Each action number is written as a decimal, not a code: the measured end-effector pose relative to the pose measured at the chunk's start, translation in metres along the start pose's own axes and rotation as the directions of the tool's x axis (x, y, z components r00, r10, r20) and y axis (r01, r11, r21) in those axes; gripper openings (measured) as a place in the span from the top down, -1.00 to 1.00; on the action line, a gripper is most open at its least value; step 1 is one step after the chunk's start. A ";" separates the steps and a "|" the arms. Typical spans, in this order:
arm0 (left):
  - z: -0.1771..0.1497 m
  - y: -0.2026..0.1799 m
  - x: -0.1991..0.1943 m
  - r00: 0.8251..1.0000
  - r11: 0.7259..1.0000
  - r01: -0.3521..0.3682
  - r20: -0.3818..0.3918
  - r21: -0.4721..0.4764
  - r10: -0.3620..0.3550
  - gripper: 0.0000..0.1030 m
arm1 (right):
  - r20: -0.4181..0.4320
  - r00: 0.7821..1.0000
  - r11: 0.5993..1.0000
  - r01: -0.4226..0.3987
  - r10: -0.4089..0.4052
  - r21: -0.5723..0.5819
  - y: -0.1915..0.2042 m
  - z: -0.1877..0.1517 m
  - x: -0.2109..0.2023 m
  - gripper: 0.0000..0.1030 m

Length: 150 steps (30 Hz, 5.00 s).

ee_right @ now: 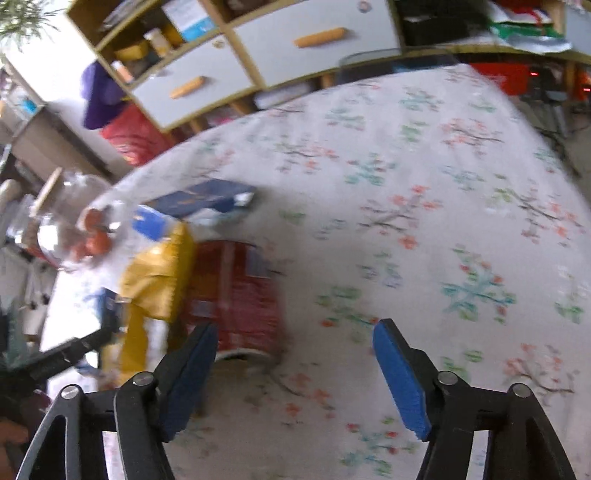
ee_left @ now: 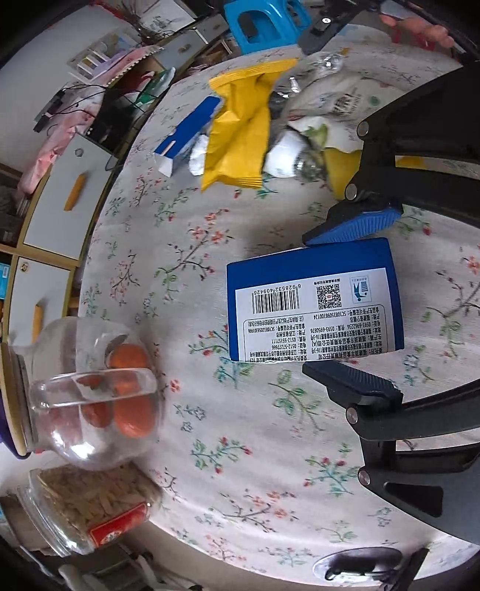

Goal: Collect trash
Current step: 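Grasp the red can with the right gripper while the left grasps the blue box, then carry the red can to the white bin and release it with the right gripper, then lower the blue box into the bin and open the left gripper, then move both tools back over the remaining trash on the table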

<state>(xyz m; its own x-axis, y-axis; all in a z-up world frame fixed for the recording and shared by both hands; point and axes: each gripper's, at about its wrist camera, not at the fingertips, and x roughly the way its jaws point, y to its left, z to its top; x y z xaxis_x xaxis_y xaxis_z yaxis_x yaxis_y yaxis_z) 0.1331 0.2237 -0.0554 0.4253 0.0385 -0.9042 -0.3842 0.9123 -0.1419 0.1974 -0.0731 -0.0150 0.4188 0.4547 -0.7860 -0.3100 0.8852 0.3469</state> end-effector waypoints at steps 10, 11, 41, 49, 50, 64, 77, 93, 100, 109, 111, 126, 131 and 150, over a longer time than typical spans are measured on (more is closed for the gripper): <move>-0.015 -0.002 -0.006 1.000 1.000 0.011 -0.001 0.019 -0.011 -0.25 | -0.101 0.993 0.997 -0.064 0.059 -0.050 0.026 -0.011 0.044 -0.13; -0.016 -0.002 -0.007 1.000 1.000 0.014 -0.001 0.017 -0.014 -0.25 | -0.109 0.991 0.996 -0.080 0.076 -0.037 0.024 -0.012 0.047 -0.14; -0.037 -0.057 -0.098 0.960 0.970 0.234 0.138 0.068 -0.242 -0.23 | 0.054 0.999 0.996 -0.006 0.001 0.090 -0.057 -0.017 -0.071 -0.11; -0.052 -0.095 -0.106 0.949 0.954 0.274 0.126 0.120 -0.288 -0.23 | 0.089 0.996 0.993 0.015 -0.025 0.115 -0.088 -0.029 -0.103 -0.11; -0.055 -0.101 -0.106 0.949 0.952 0.276 0.122 0.129 -0.291 -0.23 | 0.093 0.995 0.993 0.015 -0.026 0.119 -0.092 -0.031 -0.108 -0.11; -0.083 -0.186 -0.087 0.942 0.915 0.316 0.027 0.252 -0.333 -0.23 | 0.205 0.959 0.955 0.140 -0.197 0.262 -0.178 -0.052 -0.195 -0.11; -0.103 -0.286 -0.077 0.925 0.846 0.368 -0.059 0.386 -0.376 -0.23 | 0.203 0.913 0.877 0.247 -0.353 0.412 -0.253 -0.065 -0.237 -0.12; -0.121 -0.411 -0.050 0.895 0.727 0.431 -0.151 0.534 -0.420 -0.24 | 0.149 0.885 0.811 0.322 -0.441 0.489 -0.283 -0.088 -0.261 -0.35; -0.127 -0.453 -0.032 0.890 0.695 0.441 -0.175 0.568 -0.421 -0.25 | 0.112 0.879 0.790 0.354 -0.464 0.501 -0.297 -0.101 -0.267 -0.35; -0.128 -0.485 -0.026 0.886 0.653 0.429 -0.147 0.625 -0.441 -0.58 | 0.116 0.864 0.773 0.368 -0.489 0.516 -0.302 -0.104 -0.276 -0.42; -0.126 -0.485 -0.028 0.884 0.654 0.428 -0.136 0.623 -0.448 -0.71 | 0.118 0.863 0.770 0.368 -0.492 0.521 -0.303 -0.104 -0.277 -0.45; -0.110 -0.404 -0.045 0.938 0.763 0.293 -0.020 0.576 -0.345 -0.94 | 0.134 0.876 0.804 0.353 -0.464 0.478 -0.287 -0.090 -0.267 -0.49; -0.095 -0.357 -0.066 0.942 0.799 0.257 0.045 0.544 -0.333 -0.97 | 0.132 0.880 0.823 0.362 -0.457 0.437 -0.271 -0.079 -0.251 -0.53; -0.033 -0.158 -0.096 0.978 0.947 0.036 0.182 0.318 -0.098 -0.98 | 0.101 0.930 0.921 0.326 -0.353 0.214 -0.143 -0.038 -0.166 -0.64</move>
<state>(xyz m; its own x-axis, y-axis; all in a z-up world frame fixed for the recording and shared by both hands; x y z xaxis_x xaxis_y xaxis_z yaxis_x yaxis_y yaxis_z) 0.1266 0.0622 0.0404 0.6027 0.0224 -0.7976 -0.0878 0.9954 -0.0384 0.1400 -0.2791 0.0471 0.5855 0.1204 -0.8017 0.0339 0.9844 0.1726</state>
